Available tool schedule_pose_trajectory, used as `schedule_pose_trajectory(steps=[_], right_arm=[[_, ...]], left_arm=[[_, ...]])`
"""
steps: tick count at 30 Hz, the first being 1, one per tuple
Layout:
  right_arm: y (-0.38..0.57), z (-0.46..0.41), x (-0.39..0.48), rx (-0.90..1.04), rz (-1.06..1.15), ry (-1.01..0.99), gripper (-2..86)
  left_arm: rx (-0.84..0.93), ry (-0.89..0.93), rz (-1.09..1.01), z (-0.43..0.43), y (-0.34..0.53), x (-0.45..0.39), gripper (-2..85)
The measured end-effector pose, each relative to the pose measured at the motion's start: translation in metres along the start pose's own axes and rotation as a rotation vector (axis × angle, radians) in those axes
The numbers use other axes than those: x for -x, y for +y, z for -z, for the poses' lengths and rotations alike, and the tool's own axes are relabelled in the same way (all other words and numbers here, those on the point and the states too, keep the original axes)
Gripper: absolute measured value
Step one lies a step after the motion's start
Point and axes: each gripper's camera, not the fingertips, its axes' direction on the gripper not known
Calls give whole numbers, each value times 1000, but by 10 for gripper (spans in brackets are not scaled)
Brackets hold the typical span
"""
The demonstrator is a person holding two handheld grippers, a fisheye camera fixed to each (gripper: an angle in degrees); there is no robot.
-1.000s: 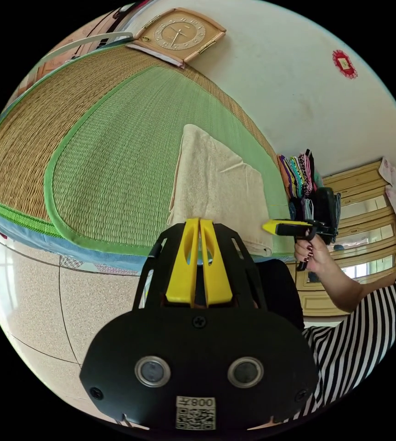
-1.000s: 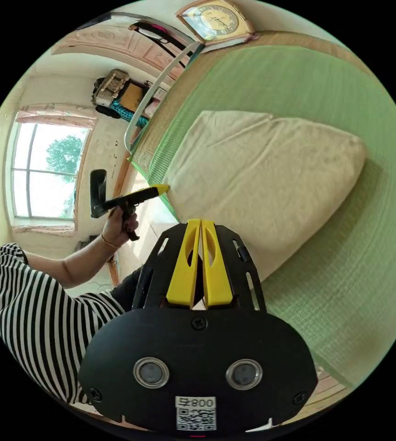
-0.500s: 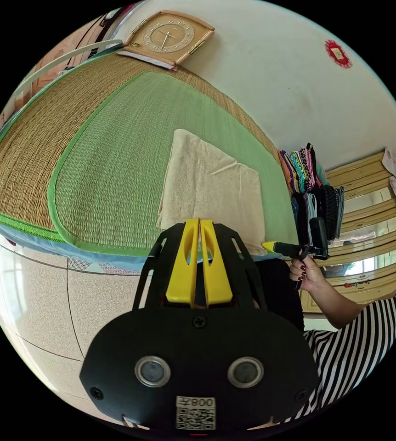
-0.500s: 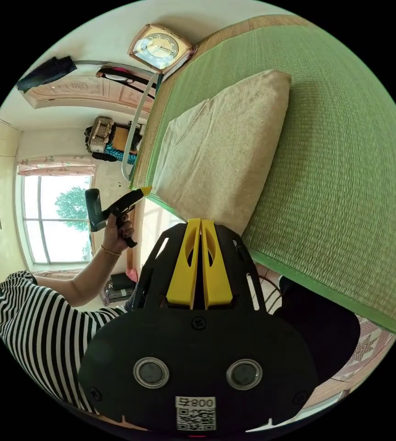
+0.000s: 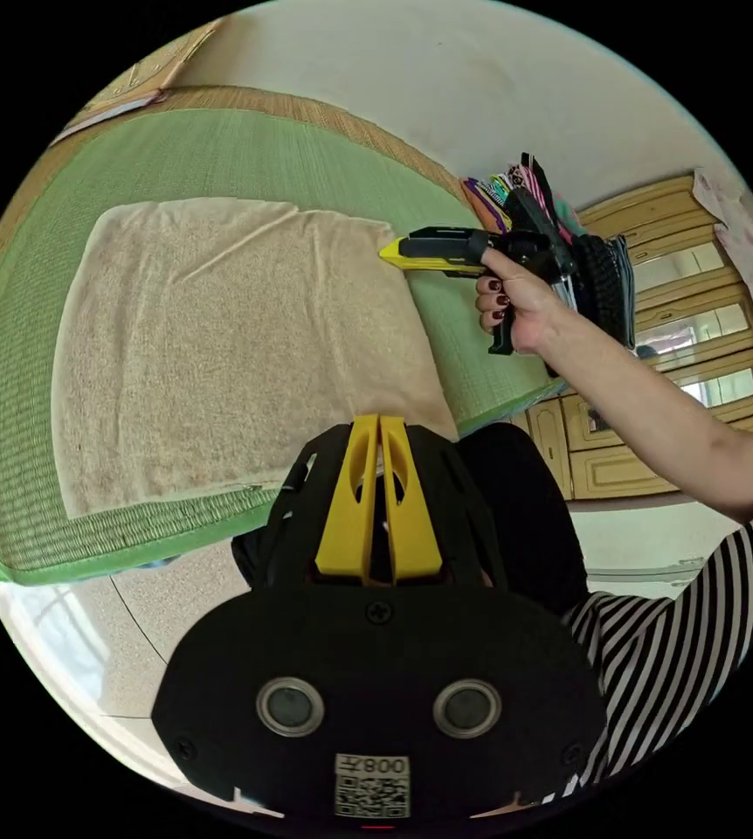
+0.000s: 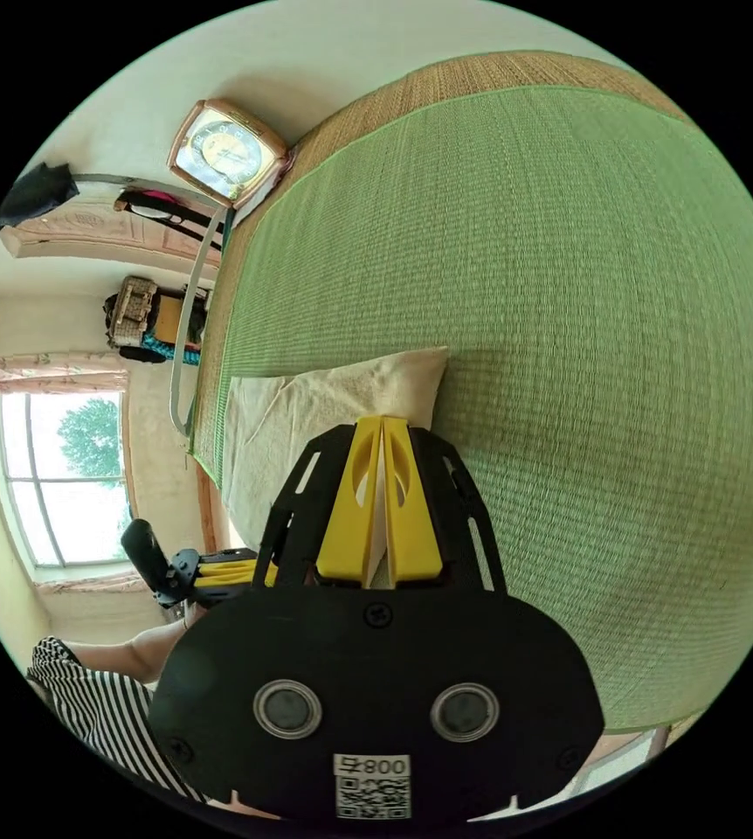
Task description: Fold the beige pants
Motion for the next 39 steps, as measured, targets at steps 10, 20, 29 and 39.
schedule_pose_trajectory(steps=[10, 20, 29, 39], right_arm=[[99, -33, 14, 208, 268, -183, 2], [134, -5, -57, 68, 63, -308, 19], [149, -14, -121, 71, -140, -477, 81], [137, -25, -144, 82, -185, -592, 89]], left_arm=[[-109, 4, 157, 16, 19, 38, 3], [-25, 173, 94, -8, 21, 18, 48], [88, 317, 168, -71, 0, 22, 58], [32, 321, 185, -67, 3, 36, 4]])
